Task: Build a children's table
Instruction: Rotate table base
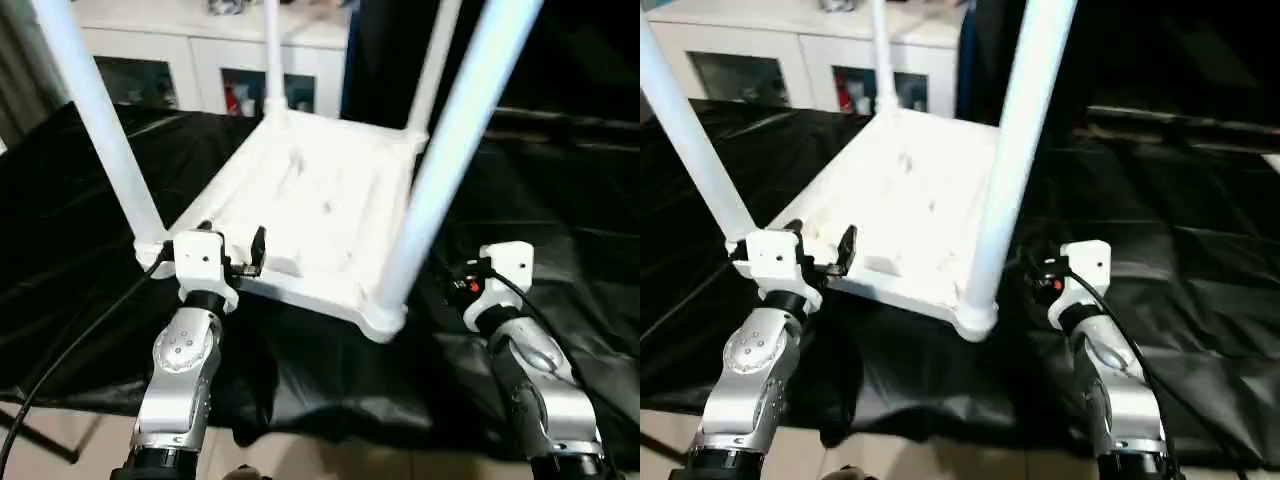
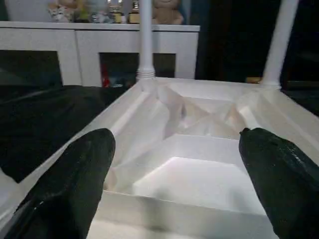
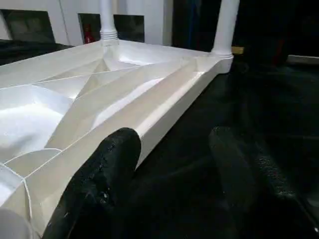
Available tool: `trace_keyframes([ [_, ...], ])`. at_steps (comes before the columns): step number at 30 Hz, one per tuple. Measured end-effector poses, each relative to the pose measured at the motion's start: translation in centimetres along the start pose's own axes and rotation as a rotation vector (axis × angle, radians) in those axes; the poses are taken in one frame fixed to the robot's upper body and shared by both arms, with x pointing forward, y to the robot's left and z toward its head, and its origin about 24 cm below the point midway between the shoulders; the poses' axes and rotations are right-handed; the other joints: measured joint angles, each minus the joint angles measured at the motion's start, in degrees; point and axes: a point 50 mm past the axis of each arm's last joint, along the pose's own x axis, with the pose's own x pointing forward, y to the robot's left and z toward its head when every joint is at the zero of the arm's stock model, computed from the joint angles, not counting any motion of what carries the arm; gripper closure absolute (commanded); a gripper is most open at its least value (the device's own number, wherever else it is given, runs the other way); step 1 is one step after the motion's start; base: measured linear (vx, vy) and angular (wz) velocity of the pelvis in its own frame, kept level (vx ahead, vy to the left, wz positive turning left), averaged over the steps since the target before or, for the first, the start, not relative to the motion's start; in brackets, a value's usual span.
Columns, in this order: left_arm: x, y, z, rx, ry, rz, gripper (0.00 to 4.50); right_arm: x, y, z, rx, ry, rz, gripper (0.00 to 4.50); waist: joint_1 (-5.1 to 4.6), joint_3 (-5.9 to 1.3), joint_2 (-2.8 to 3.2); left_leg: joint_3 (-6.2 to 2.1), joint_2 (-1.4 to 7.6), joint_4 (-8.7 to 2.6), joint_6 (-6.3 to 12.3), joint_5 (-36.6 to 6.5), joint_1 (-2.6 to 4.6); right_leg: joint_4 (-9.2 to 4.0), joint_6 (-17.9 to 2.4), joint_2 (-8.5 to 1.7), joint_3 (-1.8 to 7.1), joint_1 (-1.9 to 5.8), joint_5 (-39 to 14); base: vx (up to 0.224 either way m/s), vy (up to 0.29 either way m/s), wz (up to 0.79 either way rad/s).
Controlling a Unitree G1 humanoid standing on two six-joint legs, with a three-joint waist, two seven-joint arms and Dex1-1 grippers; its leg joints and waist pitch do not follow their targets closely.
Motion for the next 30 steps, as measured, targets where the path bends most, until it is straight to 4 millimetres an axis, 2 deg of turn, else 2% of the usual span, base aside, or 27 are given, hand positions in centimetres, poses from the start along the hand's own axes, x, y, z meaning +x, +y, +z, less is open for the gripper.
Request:
trace_keyframes([
  [6, 0.6, -0.9, -0.1, -0.043, 0.008, -0.081, 0.03, -0.1, -0.4, 0.0, -0.025, 0.023, 0.021, 1.83, -0.12, 0.26, -0.65, 0.18, 0.04, -0.02, -0.17, 0.2, -0.02, -0.09, 0.1, -0.02, 0.15, -0.29, 0.4, -0.017, 0.005, -0.04],
  [9, 1.3, -1.7, 0.3, -0.047, 0.001, -0.246, 0.03, -0.4, -1.0, 0.3, -0.065, 0.034, 0.081, 1.83, 0.11, 0.26, -0.63, 0.24, 0.06, -0.02, -0.15, 0.2, -0.06, -0.23, -0.1, -0.02, 0.2, -0.32, 0.7, 0.0, 0.0, 0.0],
  [12, 2.2, -2.9, 0.9, 0.017, 0.035, -0.539, 0.03, -0.8, -1.9, 0.6, -0.083, 0.067, 0.166, 1.83, 0.46, 0.21, -0.47, 0.34, 0.09, -0.25, 0.08, 0.6, -0.15, -0.49, -0.2, -0.01, 0.18, -0.38, 0.9, 0.0, 0.0, 0.0],
  [15, 2.8, -3.6, 1.3, 0.111, 0.114, -0.85, 0.03, -1.4, -3.1, 1.2, -0.139, 0.109, 0.264, 1.83, 0.37, 0.07, 0.38, 0.51, 0.06, -0.41, 0.4, 0.6, -0.27, -0.8, -0.2, -0.01, 0.26, -0.47, 0.9, 0.0, 0.0, 0.0],
  [20, 3.2, -3.2, 0.6, 0.257, 0.258, -1.127, 0.03, -2.4, -3.8, 1.5, -0.203, 0.186, 0.441, 1.83, 0.08, -0.11, 1.21, 0.65, 0.13, -0.52, 0.82, 0.8, -0.68, -0.51, -0.3, 0.0, 0.27, -1.16, 0.9, 0.0, 0.0, 0.0],
  [24, 3.4, -1.6, -0.6, 0.335, 0.421, -1.219, 0.03, -3.1, -3.9, 1.8, -0.218, 0.248, 0.601, 1.83, 0.27, -0.21, 1.43, 0.66, 0.21, -0.51, 0.92, 0.9, -0.74, -0.43, -0.4, 0.04, 0.22, -1.23, 0.8, 0.0, 0.0, 0.0],
  [28, 3.9, -1.2, -1.3, 0.385, 0.506, -1.255, 0.41, -3.3, -3.0, 1.5, -0.227, 0.286, 0.726, 1.83, 0.54, -0.23, 2.13, 0.75, 0.2, -0.38, 0.93, 0.9, -0.84, -0.48, -0.7, -0.03, 0.2, -1.22, 1.0, 0.0, 0.0, 0.0],
  [29, 4.2, -1.2, -1.3, 0.392, 0.508, -1.255, 0.41, -3.3, -2.9, 1.4, -0.226, 0.292, 0.74, 1.83, 0.73, -0.26, 2.19, 0.77, 0.2, -0.36, 0.95, 0.9, -0.83, -0.47, -0.7, -0.06, 0.2, -1.2, 1.1, 0.0, 0.0, 0.0],
  [30, 4.4, -1.1, -1.2, 0.4, 0.511, -1.251, 0.63, -3.3, -2.7, 1.4, -0.227, 0.292, 0.751, 1.83, 0.8, -0.26, 2.22, 0.79, 0.21, -0.36, 0.95, 1.0, -0.84, -0.47, -0.8, -0.06, 0.19, -1.21, 1.1, 0.0, 0.0, 0.0],
])
